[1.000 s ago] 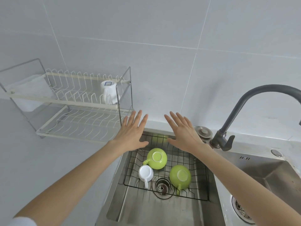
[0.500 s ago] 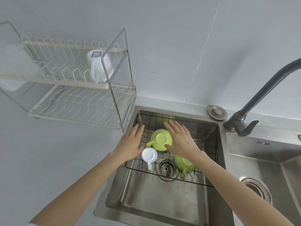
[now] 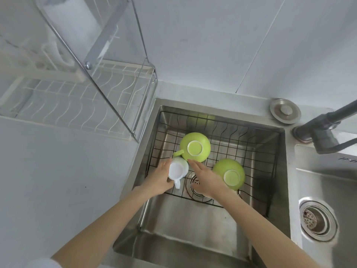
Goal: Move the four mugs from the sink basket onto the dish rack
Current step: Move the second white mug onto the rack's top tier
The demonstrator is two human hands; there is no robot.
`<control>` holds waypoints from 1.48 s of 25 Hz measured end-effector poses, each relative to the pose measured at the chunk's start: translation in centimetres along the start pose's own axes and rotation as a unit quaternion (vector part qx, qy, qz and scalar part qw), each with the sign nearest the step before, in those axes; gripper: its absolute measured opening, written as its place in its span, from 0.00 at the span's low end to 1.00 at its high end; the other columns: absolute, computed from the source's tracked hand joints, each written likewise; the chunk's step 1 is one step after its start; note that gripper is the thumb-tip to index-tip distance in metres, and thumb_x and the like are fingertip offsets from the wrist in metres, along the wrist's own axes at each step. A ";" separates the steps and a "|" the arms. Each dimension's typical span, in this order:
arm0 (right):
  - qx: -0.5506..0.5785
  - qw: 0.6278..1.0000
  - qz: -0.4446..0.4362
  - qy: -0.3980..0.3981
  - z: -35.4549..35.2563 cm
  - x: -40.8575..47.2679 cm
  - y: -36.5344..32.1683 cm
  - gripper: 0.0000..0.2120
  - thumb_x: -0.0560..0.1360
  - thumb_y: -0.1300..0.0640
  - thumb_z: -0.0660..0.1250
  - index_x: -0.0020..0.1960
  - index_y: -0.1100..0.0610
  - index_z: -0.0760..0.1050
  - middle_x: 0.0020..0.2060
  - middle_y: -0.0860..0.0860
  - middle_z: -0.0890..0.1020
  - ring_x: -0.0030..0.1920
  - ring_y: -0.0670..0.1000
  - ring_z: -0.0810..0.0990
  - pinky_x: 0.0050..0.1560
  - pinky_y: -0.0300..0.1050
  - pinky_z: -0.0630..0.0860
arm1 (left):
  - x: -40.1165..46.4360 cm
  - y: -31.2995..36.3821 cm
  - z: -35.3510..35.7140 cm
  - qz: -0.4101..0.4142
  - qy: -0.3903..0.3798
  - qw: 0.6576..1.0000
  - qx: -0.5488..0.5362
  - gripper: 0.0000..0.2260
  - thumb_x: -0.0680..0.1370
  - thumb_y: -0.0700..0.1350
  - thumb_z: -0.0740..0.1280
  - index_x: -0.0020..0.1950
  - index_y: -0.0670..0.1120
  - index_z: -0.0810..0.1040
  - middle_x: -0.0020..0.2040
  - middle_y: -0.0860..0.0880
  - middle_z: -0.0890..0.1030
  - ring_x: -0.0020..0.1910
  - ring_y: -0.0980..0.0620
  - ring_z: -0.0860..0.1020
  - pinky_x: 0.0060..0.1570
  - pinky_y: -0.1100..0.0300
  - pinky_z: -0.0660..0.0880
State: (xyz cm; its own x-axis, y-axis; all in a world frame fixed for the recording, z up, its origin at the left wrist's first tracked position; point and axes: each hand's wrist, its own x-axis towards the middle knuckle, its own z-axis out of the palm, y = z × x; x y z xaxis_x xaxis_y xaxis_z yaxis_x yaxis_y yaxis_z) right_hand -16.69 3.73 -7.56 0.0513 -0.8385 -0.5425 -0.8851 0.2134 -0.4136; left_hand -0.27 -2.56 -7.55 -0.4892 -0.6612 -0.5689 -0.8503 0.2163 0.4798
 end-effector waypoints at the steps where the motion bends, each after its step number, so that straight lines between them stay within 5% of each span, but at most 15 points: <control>1: 0.009 1.000 0.003 -0.006 0.4 0.4 0.1 0.36 0.74 0.57 0.62 0.74 0.50 0.46 0.76 0.48 0.54 0.67 0.57 0.69 0.54 0.51 0.74 | 0.5 -0.3 0.5 0.003 -0.006 1.000 -0.006 0.31 0.73 0.39 0.62 0.72 0.44 0.52 0.70 0.41 0.61 0.64 0.42 0.67 0.59 0.47 0.71; 16: 0.091 0.994 0.030 0.049 3.0 3.8 -1.1 0.30 0.74 0.60 0.63 0.72 0.52 0.55 0.70 0.52 0.65 0.60 0.60 0.73 0.46 0.50 0.73 | 2.3 -1.9 2.1 -0.001 0.061 0.993 -0.099 0.30 0.71 0.39 0.68 0.70 0.46 0.59 0.69 0.44 0.64 0.62 0.45 0.71 0.57 0.53 0.72; 27: 0.074 0.994 -0.018 0.082 -1.5 -1.1 -1.6 0.32 0.72 0.54 0.67 0.72 0.51 0.57 0.68 0.53 0.69 0.61 0.58 0.74 0.56 0.52 0.75 | -0.9 0.1 -0.1 0.099 0.089 0.981 -0.142 0.29 0.69 0.40 0.71 0.67 0.45 0.64 0.67 0.46 0.68 0.65 0.50 0.68 0.61 0.64 0.63; 33: 0.094 0.983 -0.047 0.150 -4.5 -6.4 -4.7 0.33 0.71 0.53 0.69 0.71 0.51 0.58 0.66 0.53 0.69 0.61 0.55 0.73 0.57 0.46 0.71 | -5.8 1.9 -4.1 0.186 0.127 0.966 -0.124 0.32 0.67 0.45 0.74 0.67 0.47 0.65 0.66 0.48 0.70 0.62 0.54 0.69 0.63 0.58 0.65; 37: 0.116 0.969 -0.087 0.201 -6.5 -10.1 -7.8 0.32 0.70 0.55 0.70 0.70 0.53 0.60 0.61 0.52 0.70 0.56 0.47 0.70 0.51 0.31 0.62 | -9.9 2.8 -7.8 0.240 0.147 0.952 -0.121 0.32 0.66 0.48 0.74 0.68 0.49 0.65 0.66 0.50 0.69 0.62 0.55 0.69 0.63 0.59 0.64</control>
State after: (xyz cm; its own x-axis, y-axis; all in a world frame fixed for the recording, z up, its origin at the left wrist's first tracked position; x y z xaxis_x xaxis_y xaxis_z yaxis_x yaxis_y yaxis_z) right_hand -13.34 7.25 5.91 -0.0347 -0.9896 -0.1396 -0.7495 0.1181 -0.6514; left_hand 3.72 -1.03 4.60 -0.7042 -0.7082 -0.0507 -0.4554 0.3957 0.7975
